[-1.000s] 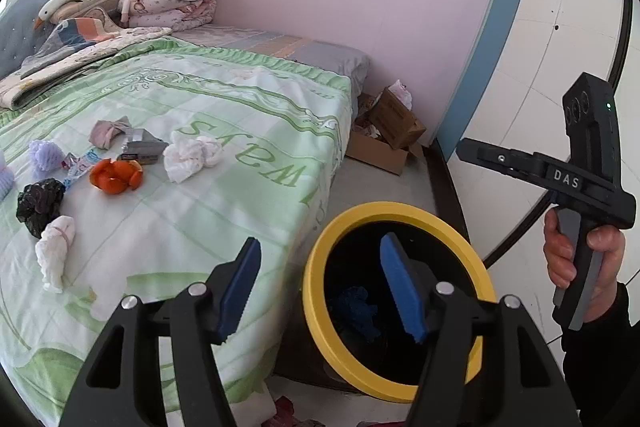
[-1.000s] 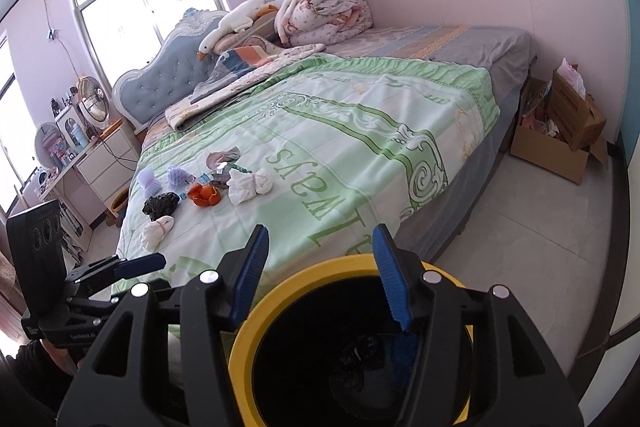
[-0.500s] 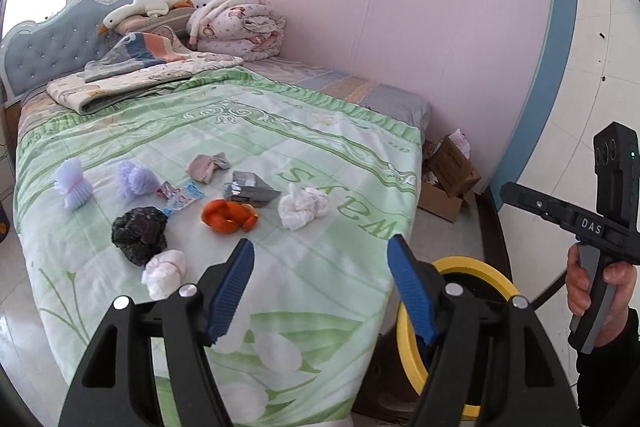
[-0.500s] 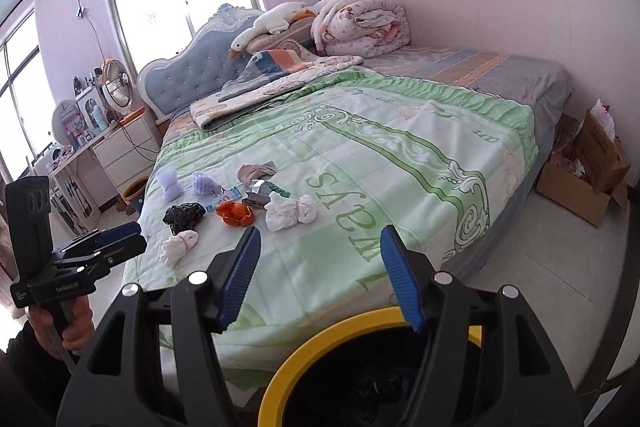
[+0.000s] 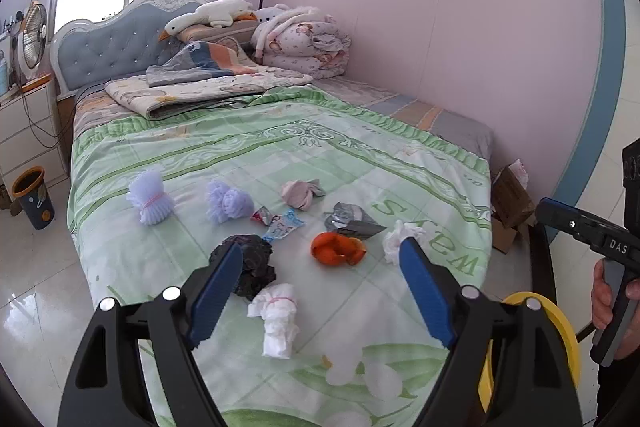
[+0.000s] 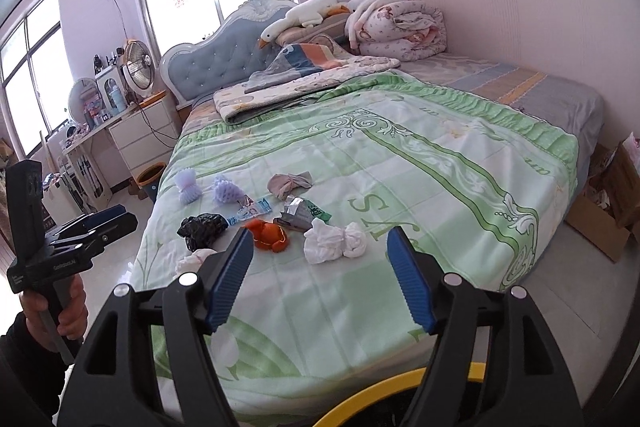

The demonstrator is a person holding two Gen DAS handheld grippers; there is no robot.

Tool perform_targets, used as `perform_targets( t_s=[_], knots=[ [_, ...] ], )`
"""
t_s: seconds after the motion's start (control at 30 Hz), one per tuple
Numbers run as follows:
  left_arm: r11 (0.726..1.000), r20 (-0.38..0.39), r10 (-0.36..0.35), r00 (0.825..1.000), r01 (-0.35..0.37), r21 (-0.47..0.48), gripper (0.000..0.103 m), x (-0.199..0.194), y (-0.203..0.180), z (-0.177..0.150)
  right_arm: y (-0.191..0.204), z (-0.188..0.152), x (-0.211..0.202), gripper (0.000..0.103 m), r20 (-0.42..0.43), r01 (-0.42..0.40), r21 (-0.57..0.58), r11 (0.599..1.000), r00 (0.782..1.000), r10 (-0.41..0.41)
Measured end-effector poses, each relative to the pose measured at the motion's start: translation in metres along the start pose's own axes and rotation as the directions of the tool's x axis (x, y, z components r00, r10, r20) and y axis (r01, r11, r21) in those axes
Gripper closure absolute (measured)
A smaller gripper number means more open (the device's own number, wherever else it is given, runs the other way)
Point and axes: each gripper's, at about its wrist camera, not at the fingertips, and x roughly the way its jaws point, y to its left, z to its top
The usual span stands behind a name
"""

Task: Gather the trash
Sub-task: 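Move both tools back over the bed toward the second black bag and white cloth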

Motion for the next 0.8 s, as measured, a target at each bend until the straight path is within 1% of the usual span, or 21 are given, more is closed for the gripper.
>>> perform_targets(
  t_s=[0.2, 0.33, 0.63, 0.8],
  knots=[
    [0.998, -0.022, 0.06, 0.998, -0.06, -0.027, 0.025, 0.016, 0.027, 0.002, 0.013, 0.013, 0.04, 0.031, -0.03, 0.016, -0.044, 0.999, 0.999, -0.017],
    [0.995, -0.045, 0.088, 0.995, -0.09, -0.053, 0.025, 0.032, 0.044, 0.004, 0.015, 0.017, 0.068, 0.029, -0.056, 0.024, -0.058, 0.998, 0.998, -0.027],
    [0.987, -0.116, 0.12, 0.986, -0.131, -0.092, 0.025, 0.074, 0.068, -0.004, 0.01, 0.012, 0.13, 0.029, -0.139, 0.06, -0.073, 0.996, 0.988, -0.07],
    [0.984, -0.152, 0.117, 0.981, -0.135, -0.116, 0.025, 0.094, 0.078, -0.012, 0.004, 0.003, 0.161, 0.029, -0.188, 0.082, -0.071, 0.994, 0.978, -0.094]
  ],
)
